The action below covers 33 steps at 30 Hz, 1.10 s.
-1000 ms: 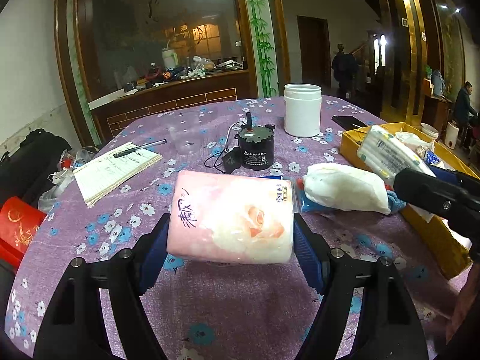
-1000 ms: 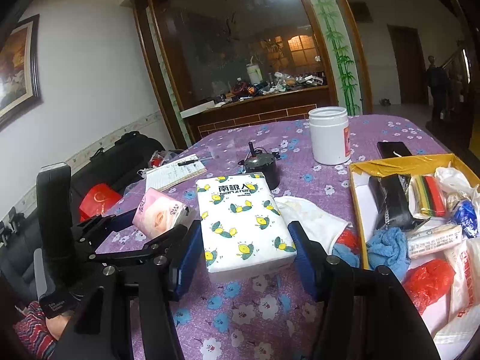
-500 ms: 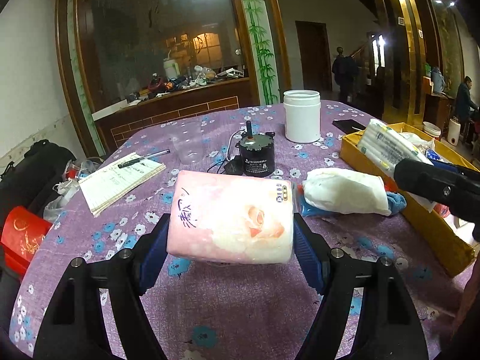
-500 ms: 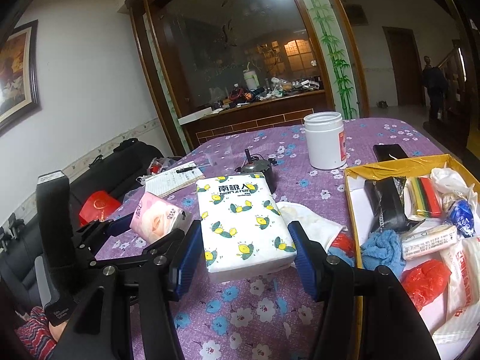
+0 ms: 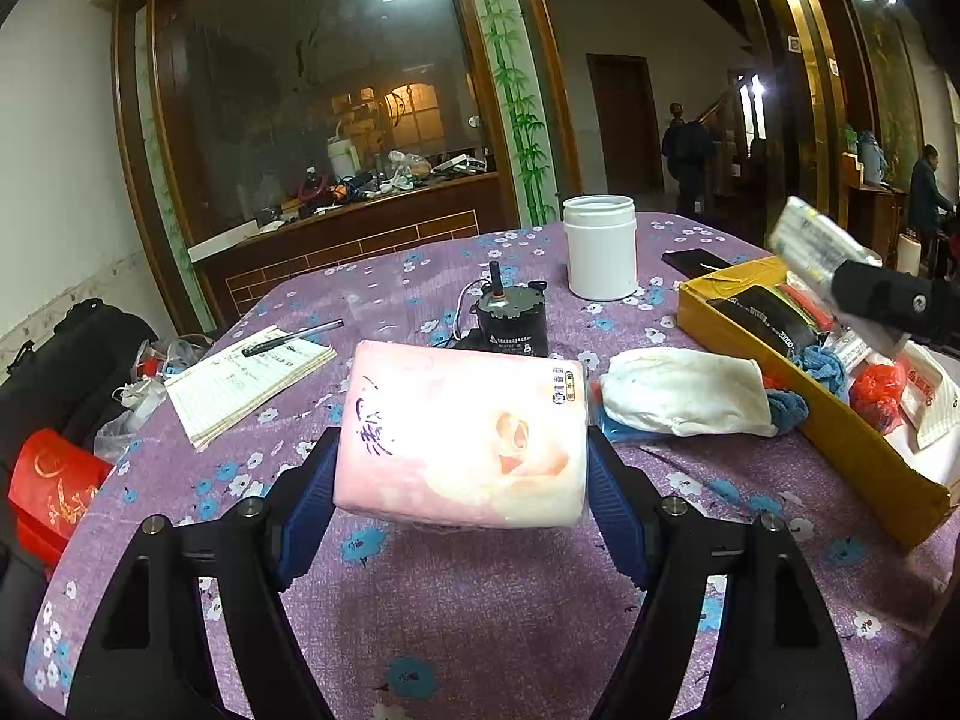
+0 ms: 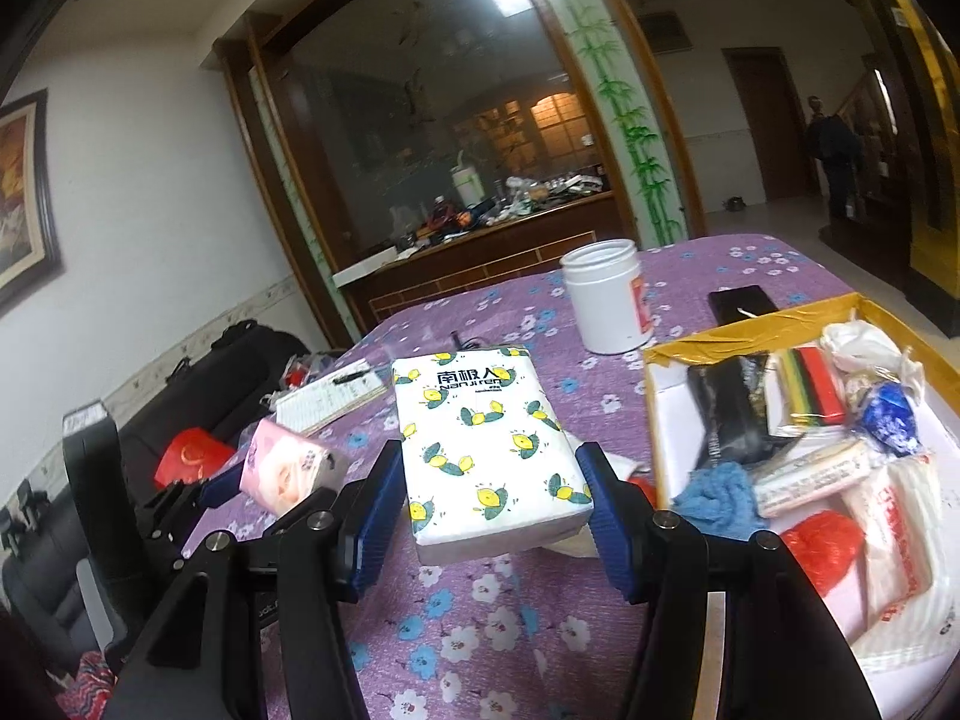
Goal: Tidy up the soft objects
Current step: 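Lift the pink pack and lemon-print pack over the white box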
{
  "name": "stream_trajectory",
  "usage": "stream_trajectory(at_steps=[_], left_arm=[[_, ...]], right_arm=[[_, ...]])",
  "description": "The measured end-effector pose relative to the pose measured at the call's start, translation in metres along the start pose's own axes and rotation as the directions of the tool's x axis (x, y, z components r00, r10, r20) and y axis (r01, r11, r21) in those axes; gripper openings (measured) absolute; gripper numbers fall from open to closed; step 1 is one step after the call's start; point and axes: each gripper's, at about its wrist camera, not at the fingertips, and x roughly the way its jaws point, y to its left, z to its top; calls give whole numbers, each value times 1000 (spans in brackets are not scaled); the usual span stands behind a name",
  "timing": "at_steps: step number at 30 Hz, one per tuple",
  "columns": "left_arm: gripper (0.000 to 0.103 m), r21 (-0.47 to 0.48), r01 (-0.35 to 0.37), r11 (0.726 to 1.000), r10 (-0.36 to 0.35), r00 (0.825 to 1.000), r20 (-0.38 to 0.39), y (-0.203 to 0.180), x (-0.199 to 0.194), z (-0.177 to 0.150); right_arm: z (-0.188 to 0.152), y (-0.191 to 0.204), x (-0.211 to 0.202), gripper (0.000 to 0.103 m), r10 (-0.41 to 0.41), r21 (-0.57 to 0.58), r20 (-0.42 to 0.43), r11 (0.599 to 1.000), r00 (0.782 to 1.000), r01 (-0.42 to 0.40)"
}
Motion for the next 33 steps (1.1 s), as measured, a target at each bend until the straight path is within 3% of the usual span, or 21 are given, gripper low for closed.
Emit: stream_trajectory(at_steps=[9,16,22,27,33], left_arm=[[76,25,-6,1000,6,1000,16,-7,-7,3],[76,24,89,996,-89,996,-4,-25,-20,11],[76,59,192,980,-191,981,-15,-63,-31,26],[76,99,305,947,-302,952,-42,-108,-38,40],[76,137,444,886,-430,895,-119,-170,-40,44]], right_arm=[[5,-19,-26,59,-24,51,43,998,999,22],[12,-39,-65,59,-84,74,114,994,990,76],[14,-77,-109,59,-165,139,178,980,970,141],[10,-106,-131,59,-221,180,182,965,958,188],[2,-137,-138,59,-295,225,132,939,947,261]])
